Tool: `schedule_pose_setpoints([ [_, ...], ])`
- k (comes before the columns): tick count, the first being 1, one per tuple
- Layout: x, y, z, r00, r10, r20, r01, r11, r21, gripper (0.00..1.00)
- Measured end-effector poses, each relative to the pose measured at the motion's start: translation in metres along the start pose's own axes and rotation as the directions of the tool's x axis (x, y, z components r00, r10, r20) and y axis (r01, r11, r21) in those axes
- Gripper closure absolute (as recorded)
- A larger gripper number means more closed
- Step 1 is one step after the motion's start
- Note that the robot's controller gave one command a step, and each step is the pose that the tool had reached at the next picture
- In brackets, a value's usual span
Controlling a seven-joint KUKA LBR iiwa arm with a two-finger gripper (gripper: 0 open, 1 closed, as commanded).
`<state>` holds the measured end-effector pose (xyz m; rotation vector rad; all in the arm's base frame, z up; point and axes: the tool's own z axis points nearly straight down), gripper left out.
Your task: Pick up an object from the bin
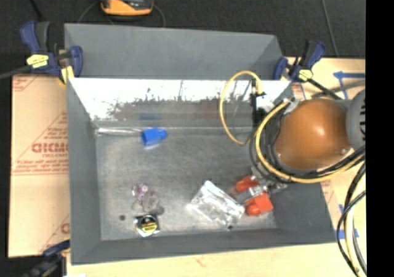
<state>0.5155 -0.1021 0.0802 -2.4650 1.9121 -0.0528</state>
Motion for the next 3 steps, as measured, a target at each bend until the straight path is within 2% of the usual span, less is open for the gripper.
schedule_pose_setpoints([
  [1, -0.003, 0.0, -0.002, 1.0, -0.005, 0.004, 0.005, 1.0, -0.006, 1.0],
  [2, 0.005, -0.02, -0.036, 0.993, 0.117, 0.008, -0.117, 0.993, -0.034, 1.0],
  [3, 0.005, -0.042, -0.19, 0.989, 0.148, 0.006, -0.148, 0.989, -0.03, 1.0],
])
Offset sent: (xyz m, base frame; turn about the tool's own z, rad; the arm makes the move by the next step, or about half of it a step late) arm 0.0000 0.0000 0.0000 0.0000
